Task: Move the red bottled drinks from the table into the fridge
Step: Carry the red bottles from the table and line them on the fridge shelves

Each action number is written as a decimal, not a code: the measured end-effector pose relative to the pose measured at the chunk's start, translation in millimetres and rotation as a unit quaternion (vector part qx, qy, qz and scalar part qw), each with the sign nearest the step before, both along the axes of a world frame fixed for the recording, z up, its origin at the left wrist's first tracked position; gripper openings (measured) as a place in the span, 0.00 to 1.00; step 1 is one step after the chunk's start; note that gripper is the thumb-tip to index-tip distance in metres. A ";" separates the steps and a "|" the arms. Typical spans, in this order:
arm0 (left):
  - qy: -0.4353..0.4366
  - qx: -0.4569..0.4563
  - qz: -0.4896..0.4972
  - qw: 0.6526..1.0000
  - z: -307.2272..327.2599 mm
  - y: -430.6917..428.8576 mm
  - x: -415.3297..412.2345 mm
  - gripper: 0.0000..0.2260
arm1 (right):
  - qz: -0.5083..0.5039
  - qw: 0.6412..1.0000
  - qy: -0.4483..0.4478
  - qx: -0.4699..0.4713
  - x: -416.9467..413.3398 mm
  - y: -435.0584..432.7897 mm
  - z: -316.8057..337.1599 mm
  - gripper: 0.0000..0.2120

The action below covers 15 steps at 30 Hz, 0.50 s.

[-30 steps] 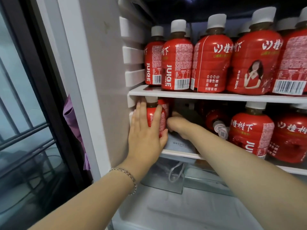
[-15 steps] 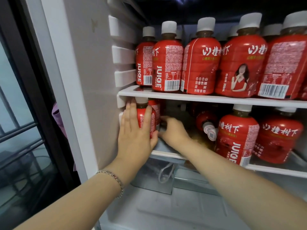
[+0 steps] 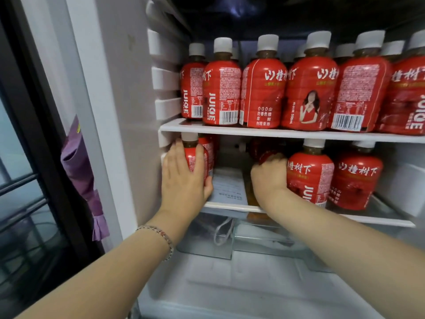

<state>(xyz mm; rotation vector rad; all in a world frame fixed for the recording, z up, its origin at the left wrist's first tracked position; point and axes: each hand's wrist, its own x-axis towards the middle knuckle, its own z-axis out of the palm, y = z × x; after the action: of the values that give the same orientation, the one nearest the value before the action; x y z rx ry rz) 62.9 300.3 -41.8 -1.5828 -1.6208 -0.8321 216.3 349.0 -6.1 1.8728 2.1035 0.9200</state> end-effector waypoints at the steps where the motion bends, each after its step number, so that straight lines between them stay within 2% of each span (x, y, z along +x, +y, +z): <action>1: -0.001 -0.001 0.003 1.000 -0.3 0.3 -0.5 0.34 | 0.014 1.000 0.004 0.008 0.9 -1.2 1.1 0.16; 4: -0.002 0.001 0.003 1.000 -0.3 0.1 -1.2 0.34 | 0.102 0.990 0.097 -0.002 1.3 -16.0 0.1 0.17; 7: -0.010 0.006 -0.015 1.000 -1.9 -1.2 -1.2 0.35 | 0.230 0.946 0.222 0.048 4.1 -34.9 -8.6 0.18; 10: -0.010 0.023 -0.082 0.996 -6.6 -9.6 -1.9 0.38 | 0.321 0.866 0.369 0.102 14.7 -50.8 -12.2 0.15; 13: 0.013 -0.003 -0.230 0.973 -9.1 -18.5 12.1 0.42 | 0.375 0.771 0.504 0.103 19.1 -64.8 -8.2 0.14; 15: -0.069 -0.067 -0.310 0.946 -2.3 -20.4 31.2 0.42 | 0.371 0.726 0.574 0.076 19.0 -74.6 -0.5 0.15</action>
<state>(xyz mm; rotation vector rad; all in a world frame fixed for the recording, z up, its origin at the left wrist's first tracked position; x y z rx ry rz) 94.1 279.9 -44.1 -2.2258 -1.2896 -1.1905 235.3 274.4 -6.6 1.8423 3.7635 -0.2441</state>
